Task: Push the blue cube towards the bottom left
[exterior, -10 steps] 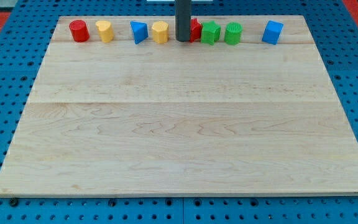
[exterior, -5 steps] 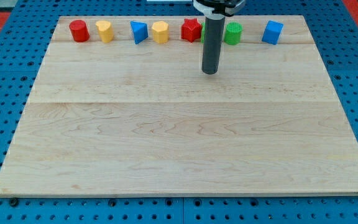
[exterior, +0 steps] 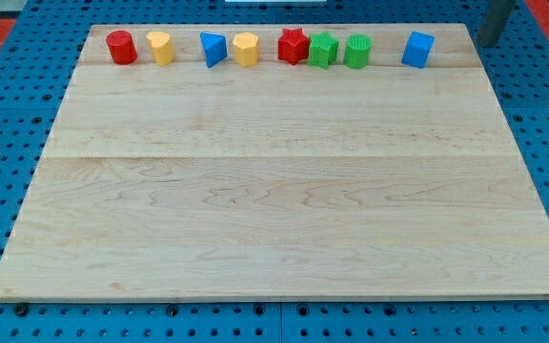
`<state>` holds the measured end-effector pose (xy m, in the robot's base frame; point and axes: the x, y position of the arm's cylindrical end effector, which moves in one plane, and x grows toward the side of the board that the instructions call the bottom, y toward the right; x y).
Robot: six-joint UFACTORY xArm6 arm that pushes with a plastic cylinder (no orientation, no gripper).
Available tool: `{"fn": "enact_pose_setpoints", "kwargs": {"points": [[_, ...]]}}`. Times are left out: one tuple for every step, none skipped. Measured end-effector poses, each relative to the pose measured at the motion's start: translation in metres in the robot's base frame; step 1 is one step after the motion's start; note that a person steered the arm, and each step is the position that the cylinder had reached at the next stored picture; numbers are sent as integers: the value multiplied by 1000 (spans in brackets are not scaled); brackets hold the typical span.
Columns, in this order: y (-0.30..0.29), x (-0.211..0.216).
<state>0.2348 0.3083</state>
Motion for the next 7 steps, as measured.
{"fn": "enact_pose_setpoints", "kwargs": {"points": [[4,0],[6,23],[-16,16],[-27,-4],[-68,-5],[-122,14],[-201,64]]}}
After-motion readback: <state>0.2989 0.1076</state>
